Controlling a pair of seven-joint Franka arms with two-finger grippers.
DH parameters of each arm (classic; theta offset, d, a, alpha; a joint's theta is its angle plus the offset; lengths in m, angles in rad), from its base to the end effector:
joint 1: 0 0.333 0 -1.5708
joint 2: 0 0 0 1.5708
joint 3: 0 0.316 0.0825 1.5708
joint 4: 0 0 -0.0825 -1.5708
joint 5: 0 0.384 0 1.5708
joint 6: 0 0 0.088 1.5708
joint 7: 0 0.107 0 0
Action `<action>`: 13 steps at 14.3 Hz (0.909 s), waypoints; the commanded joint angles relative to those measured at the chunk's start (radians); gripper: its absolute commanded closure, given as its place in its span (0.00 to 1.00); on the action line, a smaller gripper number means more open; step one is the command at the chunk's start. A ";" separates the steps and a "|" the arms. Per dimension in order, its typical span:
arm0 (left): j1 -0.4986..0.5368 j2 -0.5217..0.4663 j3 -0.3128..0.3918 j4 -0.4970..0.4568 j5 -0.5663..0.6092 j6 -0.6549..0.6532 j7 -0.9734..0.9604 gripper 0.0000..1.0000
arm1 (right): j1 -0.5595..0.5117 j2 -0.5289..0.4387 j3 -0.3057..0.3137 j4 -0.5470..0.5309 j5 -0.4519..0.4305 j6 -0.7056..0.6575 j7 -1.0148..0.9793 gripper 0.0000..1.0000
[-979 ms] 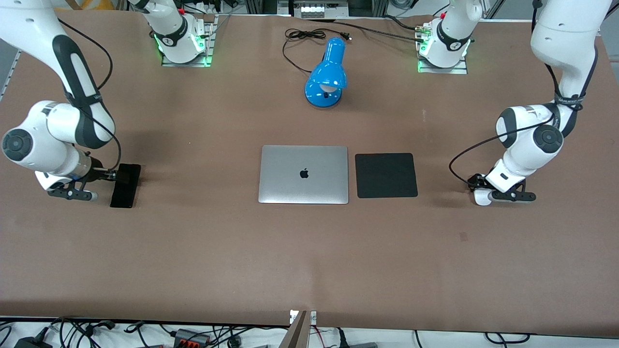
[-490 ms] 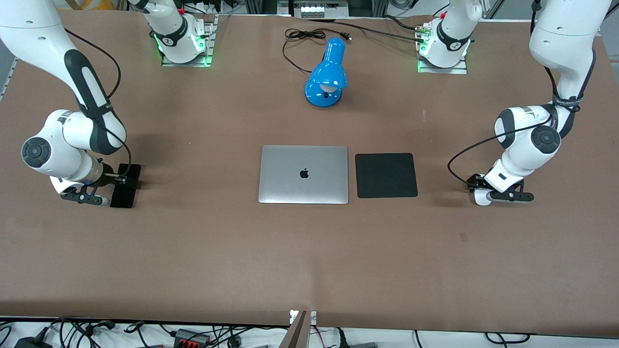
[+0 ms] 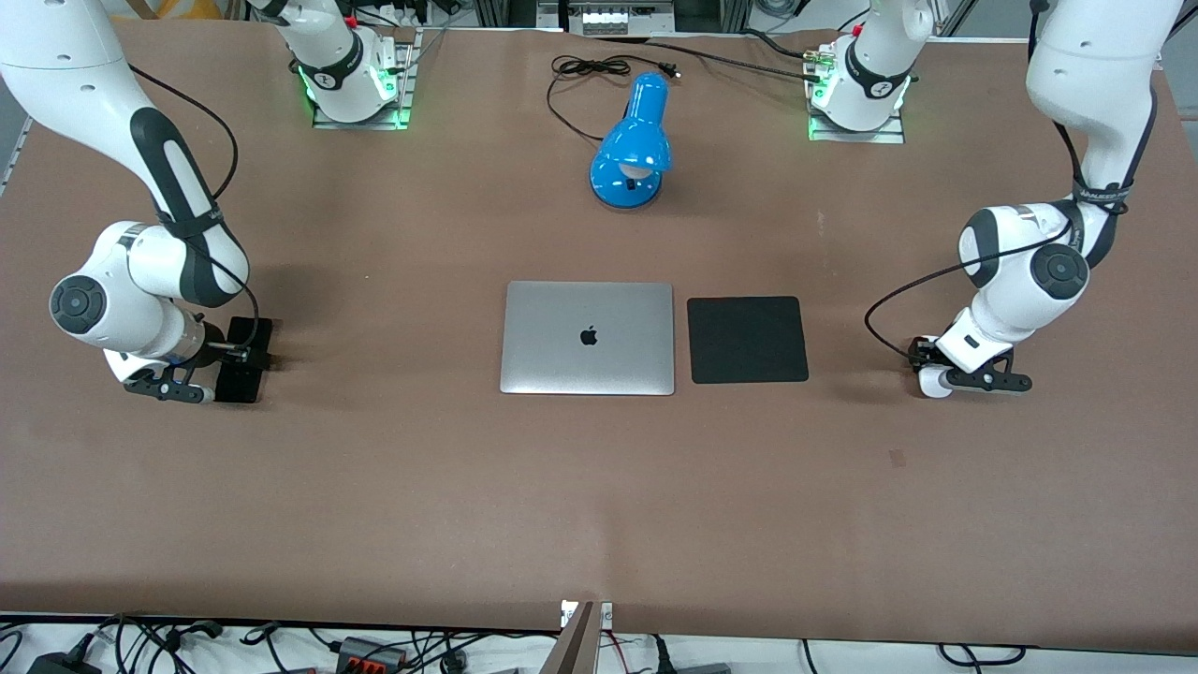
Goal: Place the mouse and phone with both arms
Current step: 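Carry the mouse onto the pad with the left gripper while the right lifts the phone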
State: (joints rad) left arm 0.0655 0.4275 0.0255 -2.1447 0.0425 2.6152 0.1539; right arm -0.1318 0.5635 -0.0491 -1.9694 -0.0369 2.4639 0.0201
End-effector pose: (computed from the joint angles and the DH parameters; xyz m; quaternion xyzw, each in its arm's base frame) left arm 0.5728 0.0514 0.2044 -0.9983 0.0508 -0.0193 0.0188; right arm 0.5965 -0.1086 0.1758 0.9957 -0.0822 -0.0362 0.0215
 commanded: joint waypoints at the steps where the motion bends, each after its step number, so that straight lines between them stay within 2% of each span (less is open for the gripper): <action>1: -0.001 -0.072 -0.053 0.107 0.014 -0.254 0.001 0.68 | -0.003 0.015 0.006 0.017 -0.003 -0.003 0.018 0.00; 4: -0.010 -0.061 -0.178 0.157 0.016 -0.317 -0.005 0.68 | -0.011 0.026 0.006 0.017 -0.003 -0.005 0.017 0.00; 7: -0.044 -0.027 -0.234 0.163 0.014 -0.311 -0.123 0.66 | -0.012 0.027 0.006 0.017 -0.003 -0.005 0.015 0.00; 8: -0.074 -0.017 -0.234 0.163 0.014 -0.308 -0.189 0.66 | -0.012 0.027 0.006 0.017 -0.003 -0.005 0.009 0.15; 10: -0.137 -0.004 -0.233 0.163 0.017 -0.302 -0.322 0.66 | -0.011 0.027 0.006 0.015 -0.005 -0.006 -0.011 0.68; 11: -0.157 0.013 -0.234 0.163 0.017 -0.299 -0.368 0.66 | -0.009 0.027 0.006 0.017 -0.006 -0.008 -0.012 0.84; 13: -0.211 0.060 -0.233 0.148 0.017 -0.212 -0.465 0.63 | 0.000 0.016 0.008 0.020 -0.006 -0.037 -0.006 0.87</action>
State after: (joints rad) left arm -0.1065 0.4376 -0.2099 -2.0047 0.0425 2.3377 -0.2171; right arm -0.1339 0.5749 -0.0487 -1.9600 -0.0370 2.4512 0.0199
